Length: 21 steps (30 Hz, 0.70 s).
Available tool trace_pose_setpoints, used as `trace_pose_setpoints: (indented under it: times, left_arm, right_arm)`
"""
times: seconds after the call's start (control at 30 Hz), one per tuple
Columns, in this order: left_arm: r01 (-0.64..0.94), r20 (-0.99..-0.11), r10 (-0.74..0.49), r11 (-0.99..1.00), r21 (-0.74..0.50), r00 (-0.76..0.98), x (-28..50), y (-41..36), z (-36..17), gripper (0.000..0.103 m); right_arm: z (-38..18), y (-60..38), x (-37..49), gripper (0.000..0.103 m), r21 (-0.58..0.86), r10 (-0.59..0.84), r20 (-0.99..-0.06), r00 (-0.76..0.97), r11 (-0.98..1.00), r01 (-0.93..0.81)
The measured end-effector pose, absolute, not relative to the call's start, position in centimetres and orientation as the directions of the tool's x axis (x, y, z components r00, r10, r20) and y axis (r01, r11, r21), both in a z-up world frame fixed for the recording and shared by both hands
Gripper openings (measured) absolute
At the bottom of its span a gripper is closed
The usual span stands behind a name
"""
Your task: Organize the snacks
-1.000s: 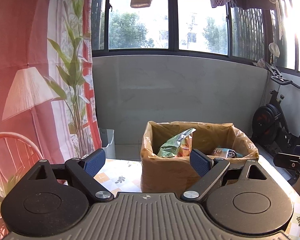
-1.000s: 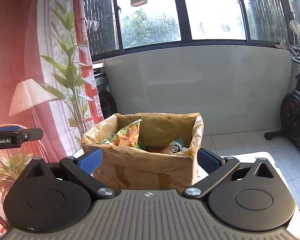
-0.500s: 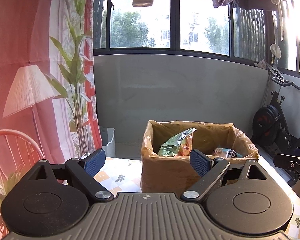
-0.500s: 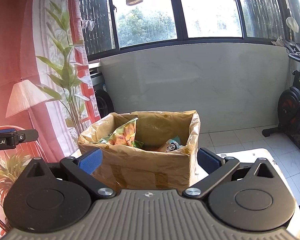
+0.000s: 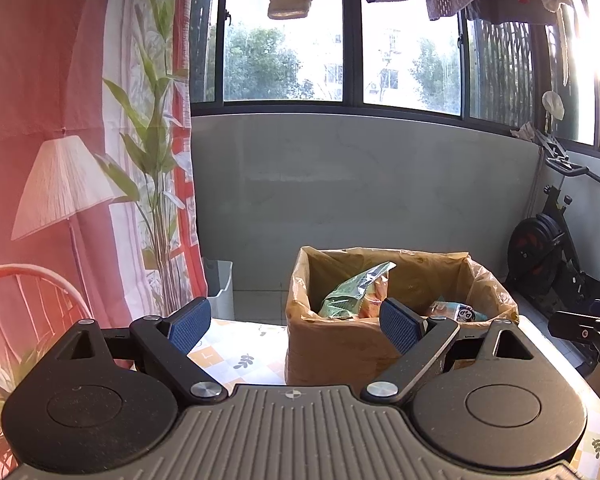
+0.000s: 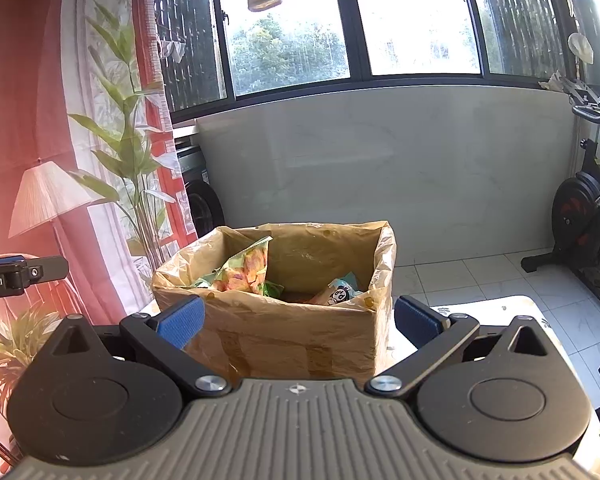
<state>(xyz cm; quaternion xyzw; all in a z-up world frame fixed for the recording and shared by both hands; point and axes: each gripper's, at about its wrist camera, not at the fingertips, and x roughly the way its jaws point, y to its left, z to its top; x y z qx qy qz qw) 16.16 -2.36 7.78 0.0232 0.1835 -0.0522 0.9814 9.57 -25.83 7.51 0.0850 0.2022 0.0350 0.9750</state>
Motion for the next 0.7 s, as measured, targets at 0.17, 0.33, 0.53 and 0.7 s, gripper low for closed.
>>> trace_pose_setpoints:
  times: [0.17, 0.33, 0.53, 0.7]
  left_arm:
    - [0.111, -0.358, -0.094, 0.993, 0.026, 0.929, 16.13, -2.33, 7.87, 0.093]
    - [0.115, -0.358, -0.098, 0.993, 0.026, 0.928, 16.19, -2.34, 7.81, 0.093]
    - [0.119, -0.354, -0.101, 0.992, 0.030, 0.930, 16.24, -2.30, 7.67, 0.093]
    - [0.117, -0.361, -0.101, 0.993, 0.023, 0.927, 16.46, -2.20, 7.49, 0.093]
  right_arm:
    - [7.59, -25.88, 9.53, 0.103, 0.180, 0.097, -0.389, 0.916, 0.983, -0.027]
    - [7.55, -25.79, 9.53, 0.103, 0.181, 0.092, -0.393, 0.915, 0.983, -0.021]
    - [7.38, -25.84, 9.58, 0.103, 0.183, 0.094, -0.398, 0.913, 0.983, -0.021]
    - [7.31, -25.78, 9.66, 0.103, 0.183, 0.093, -0.401, 0.911, 0.983, -0.020]
